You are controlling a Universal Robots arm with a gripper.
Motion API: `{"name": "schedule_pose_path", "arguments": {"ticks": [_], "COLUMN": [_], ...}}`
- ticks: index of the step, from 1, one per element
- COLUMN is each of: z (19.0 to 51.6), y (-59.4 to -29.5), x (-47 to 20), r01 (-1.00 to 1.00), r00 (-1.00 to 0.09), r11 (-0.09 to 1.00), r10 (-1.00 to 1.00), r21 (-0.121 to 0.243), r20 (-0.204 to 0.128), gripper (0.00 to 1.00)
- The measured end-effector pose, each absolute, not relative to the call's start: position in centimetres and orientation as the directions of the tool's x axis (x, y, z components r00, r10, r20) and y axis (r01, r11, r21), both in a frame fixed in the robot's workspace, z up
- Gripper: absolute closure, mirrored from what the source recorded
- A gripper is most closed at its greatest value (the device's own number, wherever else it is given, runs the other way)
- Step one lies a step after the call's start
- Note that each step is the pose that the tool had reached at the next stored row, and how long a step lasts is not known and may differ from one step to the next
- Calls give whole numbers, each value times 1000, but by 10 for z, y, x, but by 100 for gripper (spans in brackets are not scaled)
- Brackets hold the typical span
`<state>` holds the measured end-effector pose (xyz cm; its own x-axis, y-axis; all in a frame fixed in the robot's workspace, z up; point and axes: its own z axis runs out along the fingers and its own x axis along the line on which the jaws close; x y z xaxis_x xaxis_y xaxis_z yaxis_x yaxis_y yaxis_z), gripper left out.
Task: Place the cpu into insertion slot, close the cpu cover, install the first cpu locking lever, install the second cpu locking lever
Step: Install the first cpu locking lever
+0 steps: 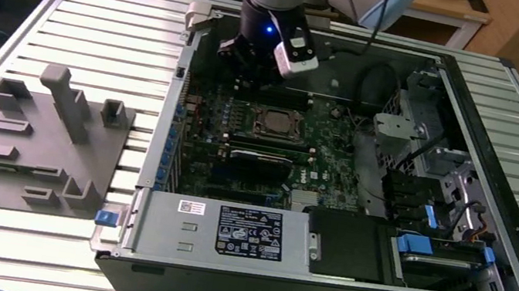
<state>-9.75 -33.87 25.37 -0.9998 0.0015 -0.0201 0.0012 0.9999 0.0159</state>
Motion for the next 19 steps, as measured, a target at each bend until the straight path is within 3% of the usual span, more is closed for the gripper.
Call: {"name": "schedule_pose_path", "arguments": {"ticks": [19], "z": [254], "y": [-337], "x": [-106], "r01": [1], "r00": [-1000], "r11": [1000], "r10": [2], "r21": [18], "r20": [-20], "gripper": [89]}}
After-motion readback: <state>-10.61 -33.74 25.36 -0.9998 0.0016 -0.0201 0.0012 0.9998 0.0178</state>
